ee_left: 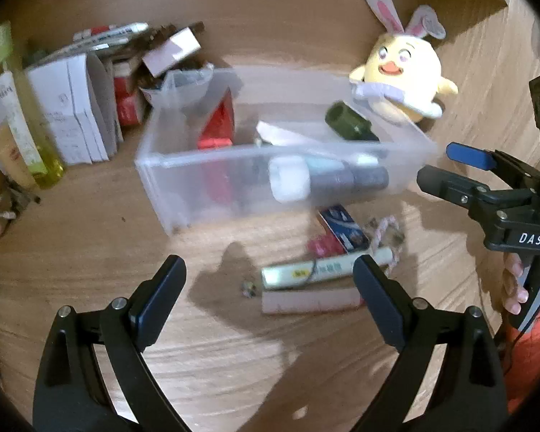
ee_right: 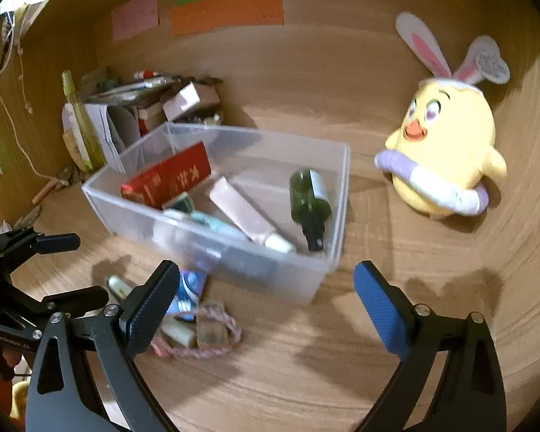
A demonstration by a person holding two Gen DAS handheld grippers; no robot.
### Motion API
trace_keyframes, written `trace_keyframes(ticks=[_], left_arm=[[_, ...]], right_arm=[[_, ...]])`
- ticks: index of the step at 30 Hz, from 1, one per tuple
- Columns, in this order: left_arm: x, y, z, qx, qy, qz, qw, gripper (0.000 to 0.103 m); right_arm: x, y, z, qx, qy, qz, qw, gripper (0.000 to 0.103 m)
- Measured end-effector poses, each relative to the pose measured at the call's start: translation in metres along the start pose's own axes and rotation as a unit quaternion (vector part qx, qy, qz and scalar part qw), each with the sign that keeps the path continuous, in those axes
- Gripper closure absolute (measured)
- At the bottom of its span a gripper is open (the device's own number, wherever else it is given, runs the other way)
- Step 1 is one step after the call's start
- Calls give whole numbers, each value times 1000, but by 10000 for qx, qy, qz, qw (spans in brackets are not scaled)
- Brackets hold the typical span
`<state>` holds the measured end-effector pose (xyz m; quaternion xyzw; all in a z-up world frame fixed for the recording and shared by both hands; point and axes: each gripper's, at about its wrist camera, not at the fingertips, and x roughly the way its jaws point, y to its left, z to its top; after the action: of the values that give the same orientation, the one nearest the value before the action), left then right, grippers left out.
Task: Organize objects
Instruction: 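Withdraw both tools from the bin toward the white tube and braided hair tie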
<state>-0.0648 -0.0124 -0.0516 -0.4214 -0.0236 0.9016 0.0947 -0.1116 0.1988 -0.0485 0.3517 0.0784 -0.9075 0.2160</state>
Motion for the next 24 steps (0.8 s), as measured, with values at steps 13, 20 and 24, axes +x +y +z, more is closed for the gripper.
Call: trace_keyframes(ticks=[13,20,24], left_arm=[[15,-19,-20,146,475,-268,9984,8],[18,-30,-17,266,610,-508,9965,8],[22,-37,-15,483,678,-392,9958,8]], right_arm=[[16,9,-32,-434,439,273,9977,39],[28,24,-35,-644,608,398,9953,47],[32,23,-30,-605,655,443,9950,52]])
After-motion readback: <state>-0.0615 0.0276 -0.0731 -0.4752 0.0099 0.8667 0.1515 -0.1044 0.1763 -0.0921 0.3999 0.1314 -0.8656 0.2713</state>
